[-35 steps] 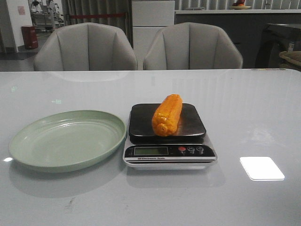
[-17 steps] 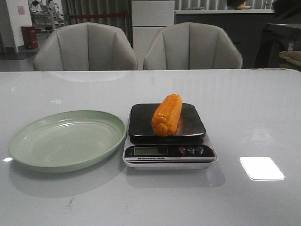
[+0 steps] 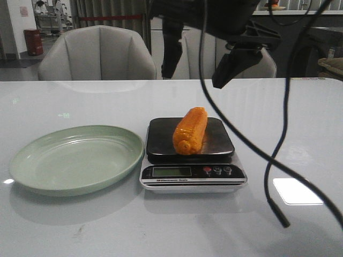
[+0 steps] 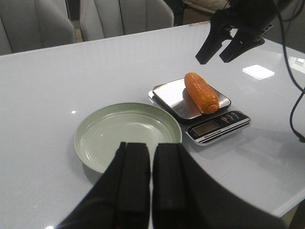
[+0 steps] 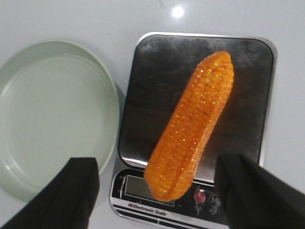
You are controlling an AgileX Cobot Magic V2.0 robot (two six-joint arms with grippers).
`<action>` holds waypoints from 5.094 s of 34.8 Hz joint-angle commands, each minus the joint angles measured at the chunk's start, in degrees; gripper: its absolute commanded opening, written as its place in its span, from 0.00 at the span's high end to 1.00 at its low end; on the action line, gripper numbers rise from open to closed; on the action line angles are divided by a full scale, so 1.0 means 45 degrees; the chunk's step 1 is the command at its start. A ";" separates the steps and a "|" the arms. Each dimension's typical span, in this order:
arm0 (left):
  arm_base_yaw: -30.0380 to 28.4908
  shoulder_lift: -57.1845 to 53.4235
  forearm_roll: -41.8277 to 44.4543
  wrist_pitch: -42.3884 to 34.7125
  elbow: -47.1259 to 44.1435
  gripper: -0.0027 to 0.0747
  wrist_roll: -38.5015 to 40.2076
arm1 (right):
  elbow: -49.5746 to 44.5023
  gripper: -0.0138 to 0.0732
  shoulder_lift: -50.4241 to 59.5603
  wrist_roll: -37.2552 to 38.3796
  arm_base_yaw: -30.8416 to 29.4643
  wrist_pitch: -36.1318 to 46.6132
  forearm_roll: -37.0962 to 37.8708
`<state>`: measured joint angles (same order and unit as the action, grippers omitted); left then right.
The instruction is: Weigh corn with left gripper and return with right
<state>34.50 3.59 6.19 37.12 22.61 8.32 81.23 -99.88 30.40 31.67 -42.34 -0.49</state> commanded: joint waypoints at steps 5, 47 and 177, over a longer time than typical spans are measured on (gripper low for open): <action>-0.0049 0.0147 0.0067 -0.1038 0.0295 0.79 0.0017 | 0.2412 0.15 -0.1373 0.3012 0.0465 -0.2512 0.2175; -0.0049 0.0125 0.0067 -0.1038 0.0295 0.79 0.0017 | 0.4690 0.32 -0.4377 0.1711 0.3623 0.0633 -0.1288; -0.2653 0.0171 0.0422 -0.2916 -0.0589 0.79 -0.0418 | -1.4497 0.63 2.1563 -0.5571 0.1950 0.5582 0.2086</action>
<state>26.98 3.50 8.13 33.74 20.62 6.77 14.57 -2.22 5.94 40.65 -22.09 7.80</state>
